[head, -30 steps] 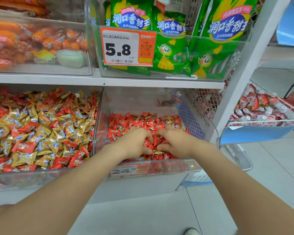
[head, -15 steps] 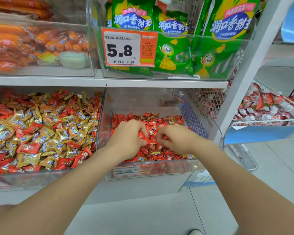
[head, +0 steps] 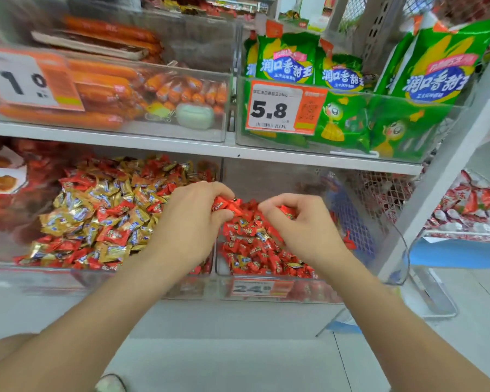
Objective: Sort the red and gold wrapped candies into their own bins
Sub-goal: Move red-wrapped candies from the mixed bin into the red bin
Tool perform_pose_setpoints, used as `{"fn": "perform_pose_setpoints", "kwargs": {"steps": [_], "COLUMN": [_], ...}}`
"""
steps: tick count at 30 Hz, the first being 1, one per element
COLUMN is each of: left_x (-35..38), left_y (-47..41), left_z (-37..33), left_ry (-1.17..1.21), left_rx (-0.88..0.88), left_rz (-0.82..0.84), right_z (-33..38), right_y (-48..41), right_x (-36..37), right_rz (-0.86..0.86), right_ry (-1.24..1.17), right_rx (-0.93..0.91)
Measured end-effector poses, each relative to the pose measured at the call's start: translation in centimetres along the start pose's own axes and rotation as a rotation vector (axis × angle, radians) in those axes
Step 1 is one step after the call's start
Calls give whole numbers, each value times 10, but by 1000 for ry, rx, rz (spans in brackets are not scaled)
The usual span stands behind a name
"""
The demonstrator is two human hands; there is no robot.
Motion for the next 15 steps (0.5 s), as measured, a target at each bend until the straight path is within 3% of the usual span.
{"fn": "perform_pose_setpoints", "kwargs": {"steps": [3, 6, 10, 13, 15], "left_x": [-19, -10, 5, -9, -21], "left_y": [-7, -14, -4, -4, -4], "left_z": [42, 87, 120, 120, 114], "left_ry": [-80, -256, -417, -314, -288], "left_rx": [-59, -85, -51, -72, -91], "left_rz": [-5, 189, 426, 370, 294], "right_z": [42, 76, 82, 79, 81], "right_y": [-2, -10, -30, -33, -30], "right_x": [32, 74, 135, 147, 132], "right_rz": [-119, -132, 142, 273, 221], "right_ry": [114, 182, 329, 456, 423], "right_rx": [-201, -407, -511, -525, -522]}}
Point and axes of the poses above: each hand's wrist, its own y-axis away from the middle knuckle, its own x-axis out of the palm, z = x × y, the point moved 9 cm from there along -y, towards the middle knuckle, and after that the axes turned 1 degree about -y, right-handed, at the moved point
